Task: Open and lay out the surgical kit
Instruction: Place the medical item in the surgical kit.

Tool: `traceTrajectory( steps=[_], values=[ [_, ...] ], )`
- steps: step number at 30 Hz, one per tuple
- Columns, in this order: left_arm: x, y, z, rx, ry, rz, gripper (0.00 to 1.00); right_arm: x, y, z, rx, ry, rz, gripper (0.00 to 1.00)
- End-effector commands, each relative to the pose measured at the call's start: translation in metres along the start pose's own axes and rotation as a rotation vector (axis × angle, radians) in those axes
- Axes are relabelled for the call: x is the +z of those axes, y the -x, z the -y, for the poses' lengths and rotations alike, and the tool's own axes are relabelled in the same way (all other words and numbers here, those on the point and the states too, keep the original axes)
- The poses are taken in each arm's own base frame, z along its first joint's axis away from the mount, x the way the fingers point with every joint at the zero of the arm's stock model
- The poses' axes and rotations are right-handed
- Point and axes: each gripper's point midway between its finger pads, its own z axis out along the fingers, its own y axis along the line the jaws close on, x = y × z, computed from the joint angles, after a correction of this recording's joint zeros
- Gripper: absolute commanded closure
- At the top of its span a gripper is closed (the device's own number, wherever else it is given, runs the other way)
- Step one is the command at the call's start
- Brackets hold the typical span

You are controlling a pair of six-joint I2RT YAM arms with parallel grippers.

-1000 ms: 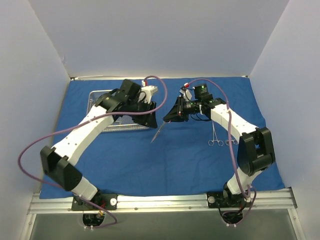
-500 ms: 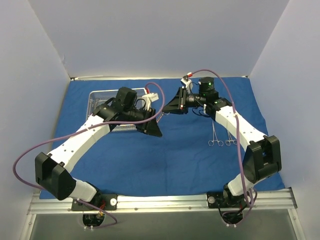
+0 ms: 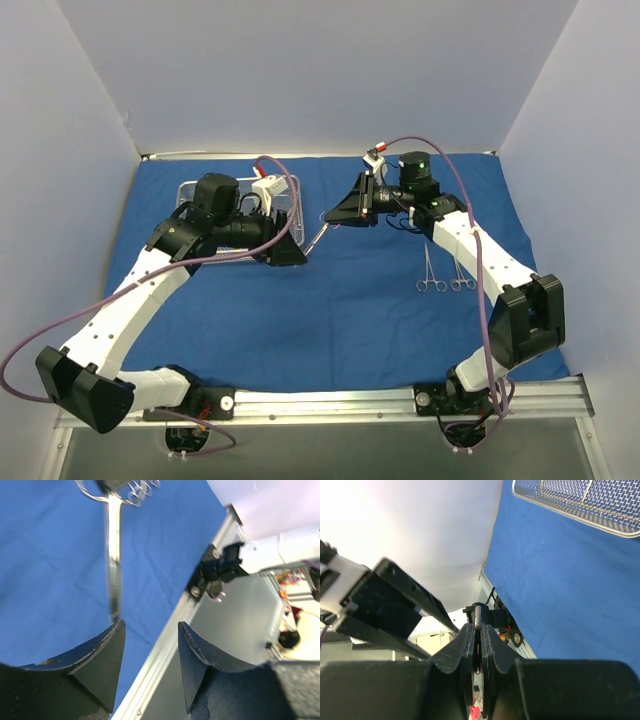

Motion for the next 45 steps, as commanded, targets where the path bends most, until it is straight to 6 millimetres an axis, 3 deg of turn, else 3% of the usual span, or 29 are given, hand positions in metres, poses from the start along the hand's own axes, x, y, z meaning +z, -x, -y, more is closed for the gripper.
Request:
traceTrajectory(
  steps=[1, 12, 13, 14, 15, 17, 18, 19, 20, 21, 22, 23, 24, 25, 26, 27, 29, 33, 36, 37, 40, 42, 45],
  values=[
    [-0.005, 0.013, -0.012, 0.032, 0.065, 0.036, 0.45, -0.013, -0.004, -0.044, -0.116, 0.083, -0.011, 1.0],
    [0.014, 0.003, -0.01, -0.017, -0.049, -0.017, 0.48, -0.014, 0.001, -0.062, -0.133, 0.136, -0.002, 1.0],
    [0.016, 0.002, -0.01, -0.026, -0.059, -0.023, 0.53, -0.013, 0.001, -0.064, -0.14, 0.139, -0.002, 1.0],
    [0.017, 0.002, -0.009, -0.037, -0.071, -0.027, 0.78, -0.012, 0.0, -0.064, -0.145, 0.139, -0.004, 1.0],
    [0.018, 0.0, -0.009, -0.051, -0.073, -0.04, 0.92, -0.011, 0.001, -0.064, -0.147, 0.139, -0.002, 1.0],
    [0.023, -0.004, -0.018, -0.07, -0.044, -0.076, 0.98, -0.012, 0.003, -0.065, -0.2, 0.124, 0.002, 0.87],
    [0.022, -0.008, -0.02, -0.082, -0.027, -0.089, 0.98, -0.013, 0.006, -0.059, -0.229, 0.088, 0.008, 0.72],
    [0.02, -0.007, -0.025, -0.082, 0.006, -0.083, 0.98, -0.014, 0.0, -0.027, -0.156, -0.078, -0.004, 0.45],
    [0.018, -0.008, -0.027, -0.081, 0.025, -0.083, 0.98, -0.023, 0.014, -0.036, -0.267, -0.155, 0.03, 0.38],
    [0.015, -0.009, -0.027, -0.083, 0.034, -0.085, 0.98, -0.022, 0.013, -0.015, -0.439, -0.273, -0.011, 0.32],
    [0.014, -0.011, -0.028, -0.082, 0.04, -0.089, 0.98, -0.032, 0.002, 0.002, -0.454, -0.409, -0.067, 0.24],
    [0.013, -0.012, -0.028, -0.075, 0.046, -0.091, 0.98, -0.044, 0.025, 0.013, -0.555, -0.591, 0.01, 0.21],
    [0.012, -0.017, -0.029, -0.085, 0.051, -0.106, 0.98, -0.054, 0.026, 0.012, -0.695, -0.651, 0.008, 0.17],
    [0.011, -0.019, -0.027, -0.085, 0.043, -0.112, 0.98, -0.044, 0.018, 0.0, -0.826, -0.658, 0.002, 0.15],
    [0.01, -0.02, -0.027, -0.078, 0.046, -0.113, 0.98, -0.051, 0.019, 0.014, -0.918, -0.776, 0.015, 0.14],
    [0.008, -0.025, -0.027, -0.078, 0.046, -0.12, 0.98, -0.056, 0.018, -0.007, -1.081, -0.773, 0.046, 0.12],
    [0.006, -0.032, -0.028, -0.073, 0.047, -0.141, 0.98, -0.043, -0.008, -0.019, -1.246, -0.731, -0.019, 0.0],
    [0.002, -0.046, -0.024, -0.08, 0.018, -0.166, 0.98, -0.042, -0.023, -0.034, -1.373, -0.673, -0.022, 0.01],
    [0.003, -0.052, -0.02, -0.103, -0.015, -0.16, 0.98, -0.04, -0.032, -0.051, -1.437, -0.592, 0.02, 0.17],
    [0.004, -0.055, -0.018, -0.113, -0.031, -0.169, 0.98, -0.035, -0.039, -0.05, -1.447, -0.551, 0.006, 0.27],
    [0.004, -0.057, -0.012, -0.134, -0.077, -0.184, 0.98, -0.031, -0.056, -0.049, -1.499, -0.509, -0.077, 0.37],
    [0.003, -0.057, -0.007, -0.139, -0.098, -0.189, 0.98, -0.026, -0.064, -0.042, -1.539, -0.495, -0.155, 0.39],
    [0.003, -0.059, -0.001, -0.147, -0.139, -0.201, 0.98, -0.023, -0.083, -0.038, -1.626, -0.468, -0.25, 0.27]
  ],
)
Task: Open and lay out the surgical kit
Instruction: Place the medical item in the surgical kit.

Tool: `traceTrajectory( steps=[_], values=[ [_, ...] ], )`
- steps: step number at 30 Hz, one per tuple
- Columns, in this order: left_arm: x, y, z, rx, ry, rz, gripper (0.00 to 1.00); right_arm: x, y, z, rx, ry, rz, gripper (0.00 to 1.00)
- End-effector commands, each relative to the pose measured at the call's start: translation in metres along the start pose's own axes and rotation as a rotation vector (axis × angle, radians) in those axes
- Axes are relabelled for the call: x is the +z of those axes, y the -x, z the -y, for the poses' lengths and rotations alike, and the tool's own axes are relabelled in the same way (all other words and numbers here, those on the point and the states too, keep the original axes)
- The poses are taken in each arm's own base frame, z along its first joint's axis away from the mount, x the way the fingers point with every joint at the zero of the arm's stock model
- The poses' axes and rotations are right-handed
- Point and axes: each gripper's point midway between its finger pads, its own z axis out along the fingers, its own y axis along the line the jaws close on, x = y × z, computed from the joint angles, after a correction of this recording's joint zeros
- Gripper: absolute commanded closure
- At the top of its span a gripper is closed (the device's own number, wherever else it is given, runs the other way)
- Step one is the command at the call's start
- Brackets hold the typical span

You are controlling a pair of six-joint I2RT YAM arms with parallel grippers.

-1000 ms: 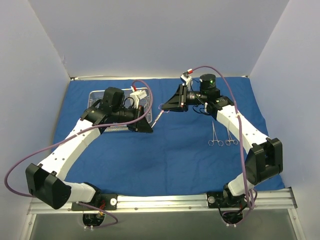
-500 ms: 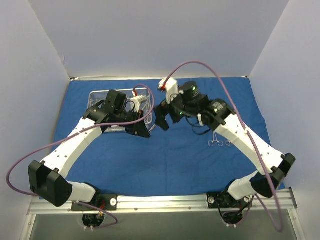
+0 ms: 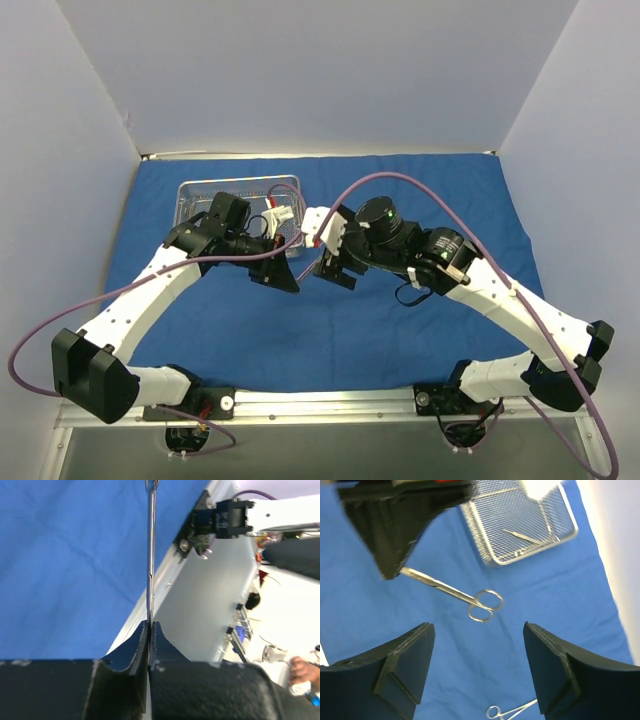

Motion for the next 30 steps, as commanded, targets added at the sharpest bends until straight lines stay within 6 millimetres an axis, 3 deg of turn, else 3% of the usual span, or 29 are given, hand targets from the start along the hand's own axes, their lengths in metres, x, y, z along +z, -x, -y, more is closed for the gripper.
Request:
traceTrajectory(
  steps=[1, 7, 14, 23, 30],
  values=[
    [-0.007, 0.002, 0.022, 0.042, -0.105, 0.012, 0.98, -0.001, 0.0, -0.016, -0.155, 0.049, -0.019, 0.25],
    [-0.007, -0.008, 0.028, 0.028, -0.153, -0.02, 0.98, 0.008, -0.006, -0.038, -0.255, 0.113, -0.057, 0.29],
    [-0.009, -0.011, 0.031, 0.035, -0.164, -0.034, 0.98, 0.022, -0.018, -0.05, -0.352, 0.168, -0.118, 0.32],
    [-0.011, -0.018, 0.034, 0.047, -0.182, -0.052, 0.98, 0.038, -0.037, -0.052, -0.464, 0.208, -0.187, 0.36],
    [-0.013, -0.019, 0.041, 0.057, -0.219, -0.055, 0.98, 0.052, -0.041, -0.053, -0.486, 0.211, -0.198, 0.4]
  ],
)
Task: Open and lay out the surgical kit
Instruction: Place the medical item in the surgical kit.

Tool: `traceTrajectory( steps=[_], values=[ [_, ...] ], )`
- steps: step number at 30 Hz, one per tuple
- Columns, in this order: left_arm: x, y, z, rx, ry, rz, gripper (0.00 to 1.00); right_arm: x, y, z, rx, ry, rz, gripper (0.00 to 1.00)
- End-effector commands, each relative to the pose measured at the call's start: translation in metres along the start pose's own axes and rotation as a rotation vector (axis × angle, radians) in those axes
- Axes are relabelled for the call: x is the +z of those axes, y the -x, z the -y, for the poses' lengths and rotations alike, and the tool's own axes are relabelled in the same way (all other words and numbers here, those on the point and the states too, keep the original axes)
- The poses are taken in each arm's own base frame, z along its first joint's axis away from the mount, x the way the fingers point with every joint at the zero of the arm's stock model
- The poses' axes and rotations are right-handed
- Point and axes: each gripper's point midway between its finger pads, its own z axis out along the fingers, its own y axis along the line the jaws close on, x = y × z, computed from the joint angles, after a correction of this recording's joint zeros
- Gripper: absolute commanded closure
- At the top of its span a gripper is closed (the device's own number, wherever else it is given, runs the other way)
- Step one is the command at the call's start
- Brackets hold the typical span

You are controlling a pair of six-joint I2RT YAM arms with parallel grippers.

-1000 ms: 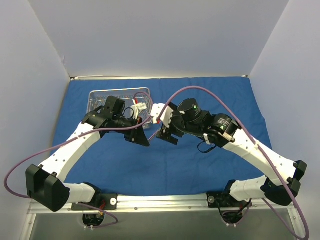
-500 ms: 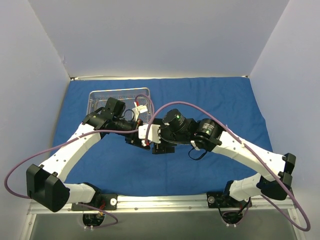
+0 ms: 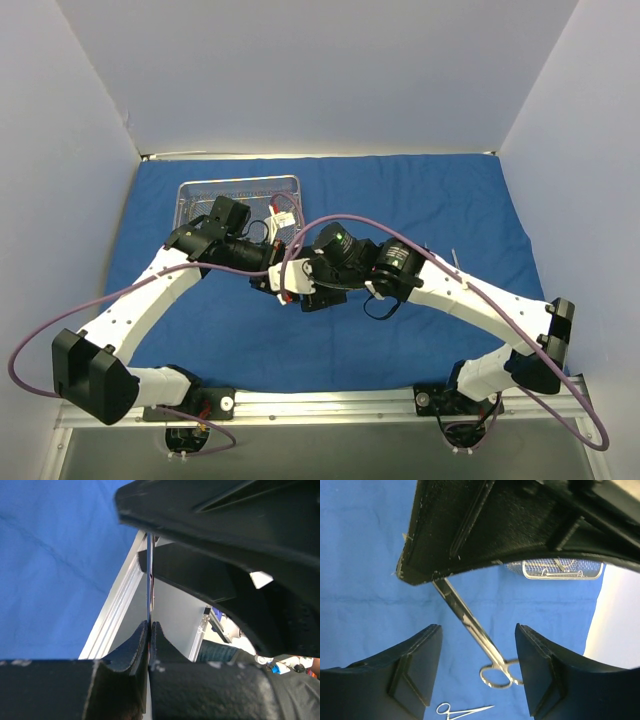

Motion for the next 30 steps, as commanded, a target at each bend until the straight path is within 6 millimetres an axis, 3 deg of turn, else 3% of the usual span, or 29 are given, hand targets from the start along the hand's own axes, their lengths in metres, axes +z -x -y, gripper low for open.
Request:
traceTrajectory(
  steps=[1, 5, 8, 11, 12, 14, 16, 18, 21, 27, 28, 29, 30],
  values=[
    [-0.006, -0.002, 0.021, 0.078, -0.07, 0.009, 0.98, 0.01, -0.009, -0.004, -0.036, 0.008, -0.051, 0.41],
    [-0.006, -0.006, 0.02, 0.079, -0.071, -0.001, 0.98, 0.014, -0.013, 0.001, -0.045, -0.016, -0.071, 0.46],
    [-0.007, -0.007, 0.02, 0.079, -0.072, -0.003, 0.98, 0.014, -0.014, 0.003, -0.043, -0.026, -0.077, 0.59],
    [-0.006, -0.007, 0.02, 0.08, -0.072, -0.003, 0.98, 0.014, -0.017, 0.004, -0.03, -0.039, -0.09, 0.77],
    [-0.007, -0.006, 0.021, 0.079, -0.074, -0.003, 0.98, 0.013, -0.017, 0.005, -0.028, -0.044, -0.094, 0.95],
    [-0.006, -0.005, 0.02, 0.075, -0.073, -0.004, 0.96, 0.011, -0.017, 0.006, -0.022, -0.05, -0.095, 1.0],
    [-0.007, -0.002, 0.019, 0.074, -0.067, 0.007, 0.87, 0.009, -0.022, 0.01, 0.008, -0.084, -0.112, 1.0],
    [-0.012, 0.007, 0.006, 0.062, 0.009, 0.048, 0.6, 0.006, -0.027, 0.013, 0.073, -0.102, -0.113, 1.0],
    [-0.026, 0.023, -0.016, 0.022, 0.108, 0.131, 0.55, 0.004, -0.04, 0.01, 0.177, -0.112, -0.13, 1.0],
    [-0.092, 0.056, -0.088, -0.169, 0.435, 0.371, 0.47, 0.01, -0.081, -0.007, 0.529, -0.152, -0.162, 1.0],
    [-0.1, 0.058, -0.095, -0.204, 0.463, 0.396, 0.15, 0.012, -0.089, -0.006, 0.608, -0.174, -0.166, 1.0],
    [-0.111, 0.061, -0.104, -0.233, 0.487, 0.427, 0.06, 0.013, -0.106, 0.001, 0.77, -0.221, -0.181, 1.0],
    [-0.112, 0.062, -0.108, -0.248, 0.488, 0.428, 0.06, 0.016, -0.114, -0.001, 0.855, -0.209, -0.18, 1.0]
  ],
)
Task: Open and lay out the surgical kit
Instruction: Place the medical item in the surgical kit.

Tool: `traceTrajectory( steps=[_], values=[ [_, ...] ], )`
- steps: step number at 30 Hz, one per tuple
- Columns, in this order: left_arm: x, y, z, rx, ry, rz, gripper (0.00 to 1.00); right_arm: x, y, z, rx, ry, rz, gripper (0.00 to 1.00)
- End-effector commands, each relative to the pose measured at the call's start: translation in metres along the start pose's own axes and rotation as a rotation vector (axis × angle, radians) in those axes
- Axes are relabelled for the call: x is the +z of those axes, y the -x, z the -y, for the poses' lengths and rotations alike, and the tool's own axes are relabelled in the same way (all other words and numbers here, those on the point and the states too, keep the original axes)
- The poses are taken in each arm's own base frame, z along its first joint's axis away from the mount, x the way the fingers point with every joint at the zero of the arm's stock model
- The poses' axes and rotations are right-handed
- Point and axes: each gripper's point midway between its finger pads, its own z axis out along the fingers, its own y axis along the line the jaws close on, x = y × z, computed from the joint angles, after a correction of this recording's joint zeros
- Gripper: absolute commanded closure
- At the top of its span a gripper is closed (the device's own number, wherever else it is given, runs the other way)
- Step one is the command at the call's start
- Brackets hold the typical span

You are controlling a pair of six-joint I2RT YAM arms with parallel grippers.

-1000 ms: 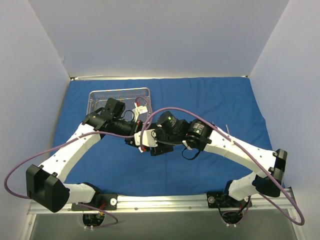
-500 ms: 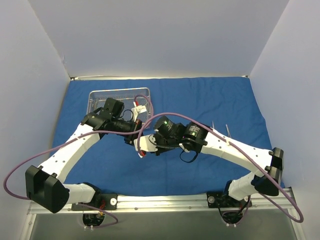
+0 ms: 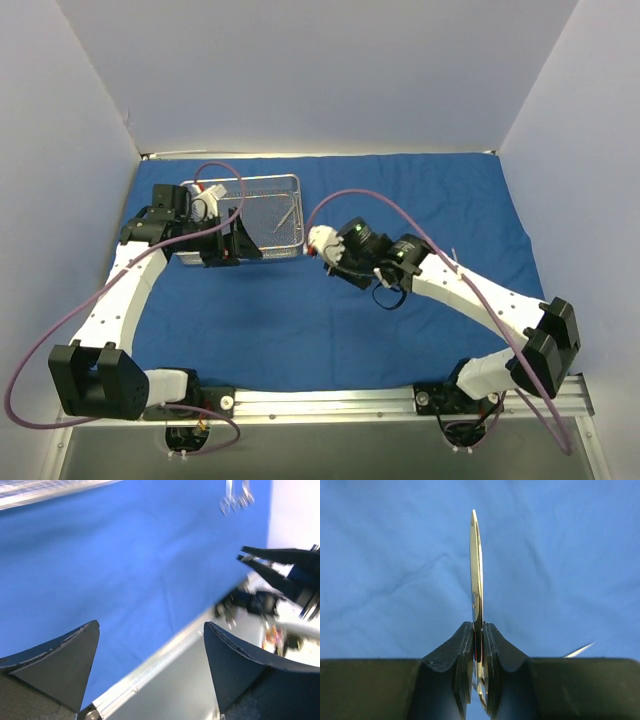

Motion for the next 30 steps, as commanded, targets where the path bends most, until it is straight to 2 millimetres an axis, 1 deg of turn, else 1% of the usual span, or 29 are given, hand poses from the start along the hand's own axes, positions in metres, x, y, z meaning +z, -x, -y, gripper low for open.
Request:
traceTrajectory(
  steps=[1, 2, 3, 4, 5, 6, 7, 8, 9, 12, 14, 15, 16, 17, 18, 19, 20, 21, 22, 23, 25, 26, 30],
  values=[
    [-0.016, 0.025, -0.013, -0.022, 0.089, 0.095, 0.06, 0.008, -0.02, 0.021, 0.438, -0.034, 0.014, 1.0],
    [-0.016, 0.027, -0.016, -0.028, 0.094, 0.096, 0.06, 0.016, -0.04, 0.036, 0.6, -0.054, -0.02, 1.0],
    [-0.015, 0.027, -0.015, -0.024, 0.089, 0.097, 0.06, 0.021, -0.055, 0.04, 0.676, -0.062, -0.051, 1.0],
    [-0.014, 0.028, -0.015, -0.024, 0.084, 0.099, 0.06, 0.029, -0.075, 0.038, 0.758, -0.062, -0.102, 1.0],
    [-0.013, 0.027, -0.016, -0.026, 0.081, 0.097, 0.06, 0.038, -0.088, 0.04, 0.82, -0.063, -0.148, 1.0],
    [-0.012, 0.027, -0.016, -0.029, 0.079, 0.097, 0.06, 0.04, -0.094, 0.049, 0.877, -0.09, -0.155, 1.0],
    [-0.013, 0.03, -0.017, -0.036, 0.082, 0.11, 0.06, 0.043, -0.099, 0.053, 0.907, -0.112, -0.165, 1.0],
    [-0.013, 0.03, -0.018, -0.039, 0.087, 0.114, 0.06, 0.047, -0.108, 0.06, 0.94, -0.157, -0.181, 1.0],
    [-0.013, 0.032, -0.019, -0.042, 0.095, 0.12, 0.06, 0.047, -0.119, 0.07, 1.013, -0.194, -0.195, 1.0],
    [-0.015, 0.037, -0.026, -0.058, 0.145, 0.128, 0.06, 0.056, -0.141, 0.079, 1.134, -0.217, -0.226, 1.0],
    [-0.017, 0.04, -0.029, -0.063, 0.167, 0.136, 0.06, 0.063, -0.154, 0.078, 1.184, -0.221, -0.252, 1.0],
    [-0.018, 0.041, -0.028, -0.059, 0.163, 0.137, 0.06, 0.067, -0.157, 0.076, 1.208, -0.197, -0.255, 1.0],
    [-0.018, 0.043, -0.028, -0.06, 0.155, 0.139, 0.06, 0.069, -0.164, 0.077, 1.249, -0.184, -0.256, 1.0],
    [-0.018, 0.042, -0.021, -0.055, 0.109, 0.133, 0.06, 0.074, -0.167, 0.078, 1.269, -0.17, -0.246, 1.0],
    [-0.017, 0.042, -0.017, -0.052, 0.081, 0.129, 0.06, 0.077, -0.17, 0.071, 1.287, -0.126, -0.242, 1.0],
    [-0.016, 0.043, -0.016, -0.049, 0.064, 0.133, 0.06, 0.078, -0.173, 0.073, 1.302, -0.113, -0.225, 1.0],
    [-0.015, 0.042, -0.011, -0.044, 0.031, 0.122, 0.06, 0.08, -0.17, 0.078, 1.294, -0.102, -0.186, 1.0],
    [-0.014, 0.043, -0.011, -0.042, 0.026, 0.12, 0.06, 0.081, -0.17, 0.075, 1.296, -0.073, -0.171, 1.0],
    [-0.015, 0.044, -0.011, -0.041, 0.03, 0.123, 0.06, 0.082, -0.163, 0.072, 1.303, -0.014, -0.136, 1.0],
    [-0.014, 0.044, -0.013, -0.042, 0.037, 0.121, 0.06, 0.083, -0.164, 0.076, 1.314, -0.003, -0.109, 1.0],
    [-0.014, 0.045, -0.014, -0.043, 0.04, 0.12, 0.06, 0.084, -0.162, 0.074, 1.333, 0.058, -0.074, 1.0],
    [-0.013, 0.045, -0.015, -0.046, 0.044, 0.117, 0.06, 0.085, -0.167, 0.075, 1.335, 0.062, -0.075, 1.0],
    [-0.01, 0.046, -0.018, -0.06, 0.044, 0.11, 0.06, 0.087, -0.173, 0.075, 1.337, 0.081, -0.073, 0.99]
  ],
)
